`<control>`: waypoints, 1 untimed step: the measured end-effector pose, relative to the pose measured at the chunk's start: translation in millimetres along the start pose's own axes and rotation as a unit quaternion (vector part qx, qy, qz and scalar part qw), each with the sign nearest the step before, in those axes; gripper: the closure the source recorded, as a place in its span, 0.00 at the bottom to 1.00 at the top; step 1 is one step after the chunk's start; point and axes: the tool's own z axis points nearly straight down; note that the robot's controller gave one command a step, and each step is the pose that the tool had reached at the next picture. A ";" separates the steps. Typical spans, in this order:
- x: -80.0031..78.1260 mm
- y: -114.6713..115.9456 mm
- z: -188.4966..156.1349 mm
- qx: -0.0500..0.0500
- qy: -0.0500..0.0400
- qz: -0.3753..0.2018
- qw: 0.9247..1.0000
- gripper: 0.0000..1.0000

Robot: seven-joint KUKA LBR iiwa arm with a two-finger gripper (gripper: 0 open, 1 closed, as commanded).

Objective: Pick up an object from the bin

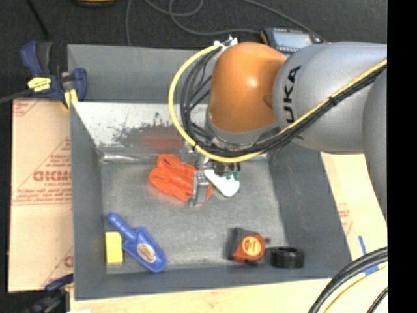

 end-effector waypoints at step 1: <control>-1.2 -0.5 -4.9 0.000 -0.004 0.001 1.000 0.00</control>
Offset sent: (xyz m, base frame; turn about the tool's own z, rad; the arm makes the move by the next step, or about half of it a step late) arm 0.0217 0.0100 -0.0985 0.1315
